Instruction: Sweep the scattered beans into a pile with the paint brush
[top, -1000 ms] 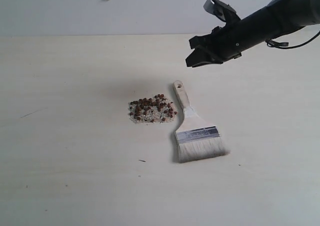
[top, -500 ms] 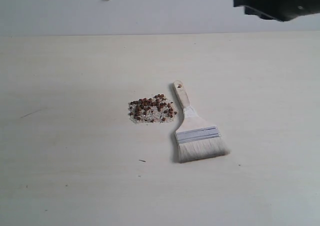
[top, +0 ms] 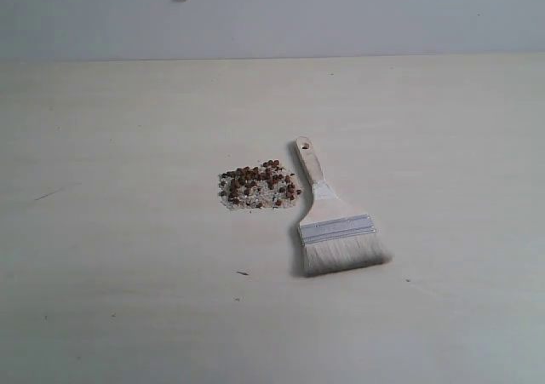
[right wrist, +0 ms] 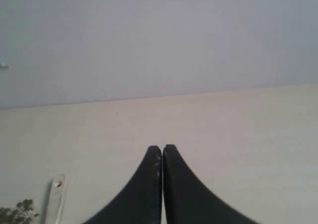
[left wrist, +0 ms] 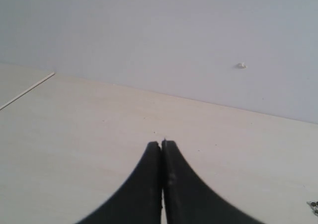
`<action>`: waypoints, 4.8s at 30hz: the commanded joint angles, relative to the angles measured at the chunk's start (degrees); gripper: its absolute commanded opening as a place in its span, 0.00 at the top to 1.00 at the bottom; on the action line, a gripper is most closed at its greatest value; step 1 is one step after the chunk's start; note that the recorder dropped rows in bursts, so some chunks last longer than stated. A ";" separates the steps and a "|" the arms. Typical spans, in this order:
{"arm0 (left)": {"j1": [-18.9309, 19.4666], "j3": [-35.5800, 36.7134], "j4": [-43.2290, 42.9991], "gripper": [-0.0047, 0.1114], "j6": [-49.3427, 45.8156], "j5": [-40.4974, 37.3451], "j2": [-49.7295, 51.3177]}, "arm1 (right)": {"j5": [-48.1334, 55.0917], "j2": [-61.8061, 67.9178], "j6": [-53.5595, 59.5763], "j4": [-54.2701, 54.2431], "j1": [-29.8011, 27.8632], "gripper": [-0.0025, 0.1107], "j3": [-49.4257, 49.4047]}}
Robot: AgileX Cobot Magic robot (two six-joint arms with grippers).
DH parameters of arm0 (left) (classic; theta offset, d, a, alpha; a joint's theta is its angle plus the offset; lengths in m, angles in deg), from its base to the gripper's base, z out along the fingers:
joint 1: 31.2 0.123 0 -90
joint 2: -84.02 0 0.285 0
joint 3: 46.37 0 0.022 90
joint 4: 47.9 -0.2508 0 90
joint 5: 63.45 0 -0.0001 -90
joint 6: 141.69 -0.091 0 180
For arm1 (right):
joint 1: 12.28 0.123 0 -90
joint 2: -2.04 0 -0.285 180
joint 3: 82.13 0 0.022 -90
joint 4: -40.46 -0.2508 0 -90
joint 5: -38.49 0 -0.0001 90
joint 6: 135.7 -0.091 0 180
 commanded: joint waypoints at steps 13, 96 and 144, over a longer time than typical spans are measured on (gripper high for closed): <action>-0.32 0.20 0.50 0.96 -0.22 0.09 -0.37 | 1.48 -16.94 -13.32 7.95 0.18 0.98 -14.83; -0.32 0.20 0.50 0.96 -0.22 0.09 -0.37 | 0.88 -32.46 -2.04 2.36 0.06 0.98 -15.95; -0.32 0.20 0.50 0.96 -0.22 0.09 -0.37 | 0.88 -32.46 -2.04 2.37 0.06 0.98 -15.95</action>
